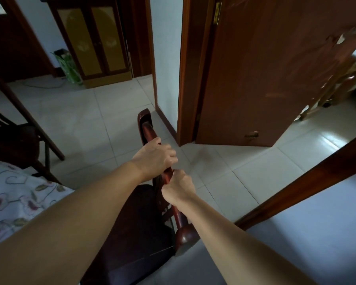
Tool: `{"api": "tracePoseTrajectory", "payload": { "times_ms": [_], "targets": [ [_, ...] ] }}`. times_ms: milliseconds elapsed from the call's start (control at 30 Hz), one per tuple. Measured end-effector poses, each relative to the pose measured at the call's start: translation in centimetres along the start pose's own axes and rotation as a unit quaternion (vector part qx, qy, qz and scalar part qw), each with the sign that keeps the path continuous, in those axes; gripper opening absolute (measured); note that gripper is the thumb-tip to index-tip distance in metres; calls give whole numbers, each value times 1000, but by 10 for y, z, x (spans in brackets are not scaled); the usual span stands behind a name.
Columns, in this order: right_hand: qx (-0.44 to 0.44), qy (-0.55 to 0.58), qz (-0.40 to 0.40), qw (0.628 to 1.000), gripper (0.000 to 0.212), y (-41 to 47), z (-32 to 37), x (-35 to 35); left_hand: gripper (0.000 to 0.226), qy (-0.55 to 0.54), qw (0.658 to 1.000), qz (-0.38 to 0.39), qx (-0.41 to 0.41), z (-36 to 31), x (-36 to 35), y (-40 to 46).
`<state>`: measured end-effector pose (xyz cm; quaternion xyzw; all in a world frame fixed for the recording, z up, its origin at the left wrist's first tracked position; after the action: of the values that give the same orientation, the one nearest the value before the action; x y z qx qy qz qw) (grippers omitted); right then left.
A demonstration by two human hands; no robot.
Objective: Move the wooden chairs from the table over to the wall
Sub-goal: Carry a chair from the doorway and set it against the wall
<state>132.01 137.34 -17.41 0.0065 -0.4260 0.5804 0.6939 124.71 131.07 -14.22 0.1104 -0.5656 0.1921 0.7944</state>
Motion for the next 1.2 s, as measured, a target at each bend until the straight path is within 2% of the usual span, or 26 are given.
{"api": "tracePoseTrajectory", "payload": {
  "times_ms": [167, 333, 433, 667, 833, 1200],
  "targets": [
    [16, 7, -22, 1000, 23, -69, -5, -16, 14, 17, 996, -20, -84, -26, 31, -43],
    [23, -27, -87, 996, 19, -150, -20, -22, 18, 46, 986, -56, -150, -65, 73, -94],
    [16, -40, -114, 993, 21, -194, -37, -8, 21, 49, 979, -66, -187, -95, 102, -109],
    [-14, -72, -105, 992, 17, -290, -97, 42, 24, 6, 965, -62, -256, -183, 159, -116],
    [-47, -73, -128, 988, 31, -359, -165, 79, 25, -33, 943, -75, -324, -269, 203, -111],
    [-90, -114, -132, 981, 20, -519, -348, 149, 27, -37, 901, -53, -428, -512, 283, -99]
  ]
}}
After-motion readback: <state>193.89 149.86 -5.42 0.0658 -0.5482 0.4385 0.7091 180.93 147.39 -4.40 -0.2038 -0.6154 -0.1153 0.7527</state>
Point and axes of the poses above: each hand's wrist, its own y-axis towards the middle knuckle, its own x-axis out of the back of the hand, z = x × y, the point moved 3 cm from there along y, towards the middle knuckle, and after that the axes turned 1 degree about x, right-handed, at the moved point
